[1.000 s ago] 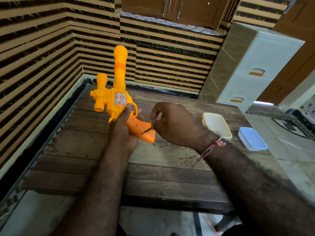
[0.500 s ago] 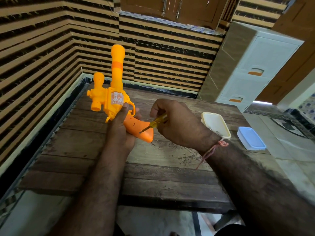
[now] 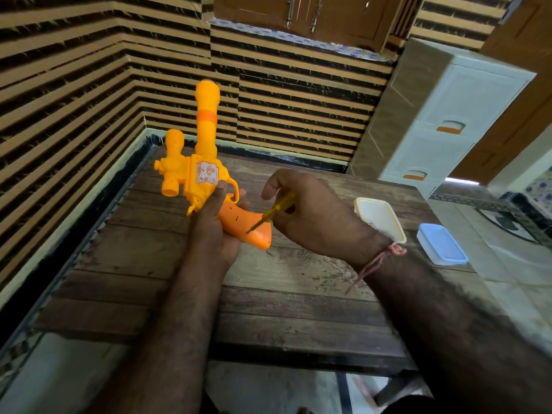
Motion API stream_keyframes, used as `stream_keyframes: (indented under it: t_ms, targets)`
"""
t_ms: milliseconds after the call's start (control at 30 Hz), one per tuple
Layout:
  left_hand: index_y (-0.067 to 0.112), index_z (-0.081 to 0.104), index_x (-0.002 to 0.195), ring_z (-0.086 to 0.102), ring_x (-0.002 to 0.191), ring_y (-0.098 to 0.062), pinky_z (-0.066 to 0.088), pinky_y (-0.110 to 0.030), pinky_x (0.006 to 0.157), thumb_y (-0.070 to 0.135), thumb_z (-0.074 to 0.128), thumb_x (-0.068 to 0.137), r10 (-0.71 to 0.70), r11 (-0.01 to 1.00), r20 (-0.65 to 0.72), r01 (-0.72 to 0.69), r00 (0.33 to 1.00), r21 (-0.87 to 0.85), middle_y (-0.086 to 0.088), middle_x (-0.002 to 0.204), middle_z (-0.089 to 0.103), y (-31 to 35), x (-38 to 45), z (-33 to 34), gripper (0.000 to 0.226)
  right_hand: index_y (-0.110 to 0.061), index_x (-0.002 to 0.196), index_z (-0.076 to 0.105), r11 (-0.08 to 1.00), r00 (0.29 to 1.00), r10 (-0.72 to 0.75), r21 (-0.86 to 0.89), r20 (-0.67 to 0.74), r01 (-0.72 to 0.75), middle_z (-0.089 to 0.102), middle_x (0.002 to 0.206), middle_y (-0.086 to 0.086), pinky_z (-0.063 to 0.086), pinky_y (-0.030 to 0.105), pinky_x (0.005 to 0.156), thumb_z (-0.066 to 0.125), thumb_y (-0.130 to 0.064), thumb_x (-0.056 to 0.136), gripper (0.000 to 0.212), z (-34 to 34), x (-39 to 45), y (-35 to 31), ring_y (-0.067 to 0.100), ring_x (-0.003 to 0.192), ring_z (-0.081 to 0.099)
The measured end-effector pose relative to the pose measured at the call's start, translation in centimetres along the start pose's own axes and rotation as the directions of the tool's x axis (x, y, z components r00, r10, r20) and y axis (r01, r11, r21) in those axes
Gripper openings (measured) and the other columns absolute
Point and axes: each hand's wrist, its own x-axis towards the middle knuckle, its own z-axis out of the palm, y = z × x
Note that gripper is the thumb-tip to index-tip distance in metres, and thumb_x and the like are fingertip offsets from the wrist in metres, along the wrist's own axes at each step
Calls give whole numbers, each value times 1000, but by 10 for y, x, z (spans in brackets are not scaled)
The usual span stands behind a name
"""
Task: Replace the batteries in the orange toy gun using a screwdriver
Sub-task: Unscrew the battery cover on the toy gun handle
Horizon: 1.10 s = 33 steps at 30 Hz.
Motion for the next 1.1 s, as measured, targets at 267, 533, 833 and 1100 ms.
stream_keyframes:
  t_ms: [267, 533, 833, 1100]
  targets:
    - [22, 55, 129, 68, 87, -22, 49, -53, 99, 23, 62, 94, -14, 1000, 16, 15, 1000, -6, -8, 96, 74, -2, -2, 1, 36, -20, 98, 61, 992, 1000, 10, -123, -21, -13, 65, 89, 2, 54, 38, 70, 48, -29, 98, 16, 2, 2, 1, 19, 81, 61]
    - [19, 50, 138, 68, 85, -20, 49, -53, 99, 23, 67, 90, -10, 999, 5, 10, 1000, -38, -10, 104, 71, 1, -2, 1, 51, -20, 94, 63, 996, 995, 49, -74, 90, -42, 56, 81, -9, 38, 21, 53, 65, -22, 89, 6, -2, 0, 4, 7, 72, 53]
    - [19, 46, 141, 68, 82, -18, 54, -44, 89, 23, 65, 91, -10, 1000, -17, 9, 1000, -22, -14, 110, 68, 1, -4, 4, 54, -23, 107, 56, 995, 992, 83, -66, 96, -77, 57, 95, -1, 44, 24, 56, 64, -6, 84, 31, 0, 2, 6, 11, 77, 54]
    - [21, 52, 134, 72, 77, -15, 59, -39, 79, 22, 64, 93, -2, 999, -13, 1, 1000, -40, 0, 82, 77, 2, -6, 5, 42, -14, 106, 60, 960, 1000, 29, -277, -1, -29, 65, 95, 5, 54, 37, 70, 46, -23, 99, 18, 6, 2, 6, 21, 83, 61]
